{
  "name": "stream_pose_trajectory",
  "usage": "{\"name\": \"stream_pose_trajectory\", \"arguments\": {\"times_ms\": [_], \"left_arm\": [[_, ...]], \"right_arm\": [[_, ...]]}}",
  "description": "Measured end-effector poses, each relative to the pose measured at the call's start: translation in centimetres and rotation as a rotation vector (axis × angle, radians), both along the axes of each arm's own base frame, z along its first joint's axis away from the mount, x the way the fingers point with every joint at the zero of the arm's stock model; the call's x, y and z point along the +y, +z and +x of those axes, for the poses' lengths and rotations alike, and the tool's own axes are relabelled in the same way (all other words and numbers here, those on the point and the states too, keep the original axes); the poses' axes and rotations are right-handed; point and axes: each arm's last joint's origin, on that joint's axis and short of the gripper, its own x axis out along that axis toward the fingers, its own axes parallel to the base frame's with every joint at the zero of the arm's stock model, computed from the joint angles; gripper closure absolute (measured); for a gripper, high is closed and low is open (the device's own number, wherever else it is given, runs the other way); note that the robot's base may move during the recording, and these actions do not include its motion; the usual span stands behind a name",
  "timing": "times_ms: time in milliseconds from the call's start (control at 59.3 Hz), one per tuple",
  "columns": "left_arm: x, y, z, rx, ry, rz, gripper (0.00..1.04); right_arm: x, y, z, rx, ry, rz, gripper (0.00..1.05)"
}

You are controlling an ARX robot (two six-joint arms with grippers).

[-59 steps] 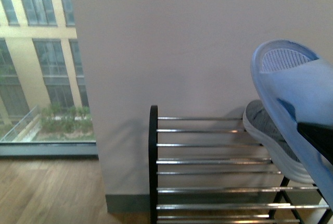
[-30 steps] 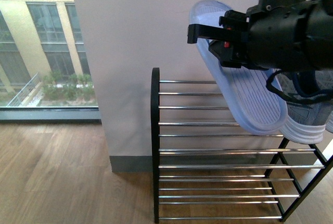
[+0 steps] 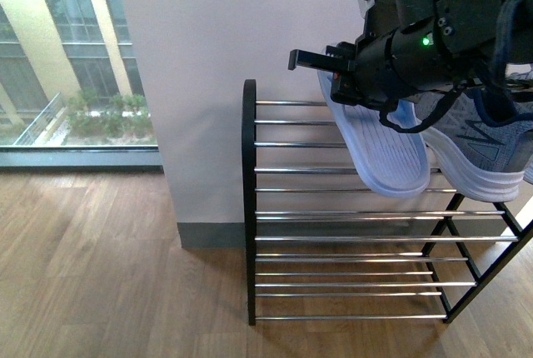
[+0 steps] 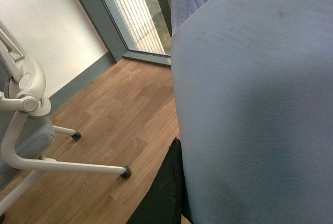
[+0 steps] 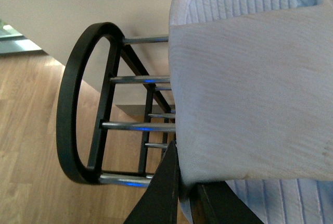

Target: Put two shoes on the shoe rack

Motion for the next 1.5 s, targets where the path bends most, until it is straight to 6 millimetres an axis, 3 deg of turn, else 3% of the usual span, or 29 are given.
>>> {"name": "stream_pose_trajectory", "arguments": {"times_ms": [186, 489, 843, 1265, 1501], "left_arm": [[0.0, 0.0, 0.0, 0.000, 0.000, 0.000, 1.03], [0.0, 0.0, 0.0, 0.000, 0.000, 0.000, 1.03], [0.0, 0.0, 0.0, 0.000, 0.000, 0.000, 1.03], [0.0, 0.0, 0.0, 0.000, 0.000, 0.000, 1.03], [0.0, 0.0, 0.0, 0.000, 0.000, 0.000, 1.03]], "right_arm": [[-0.4, -1.3, 1.9, 0.039, -0.032, -0.008, 1.03], [-3.3, -4.5, 5.1, 0.127, -0.135, -0.018, 1.03], [-4.2, -3.5, 6.6, 0.078, -0.179, -0.023, 1.03], [-4.1, -3.4, 5.8, 0.092, -0.159, -0.003, 0.42], [-4.5, -0.4, 2.1, 0.104, -0.124, -0.079, 0.08]]}}
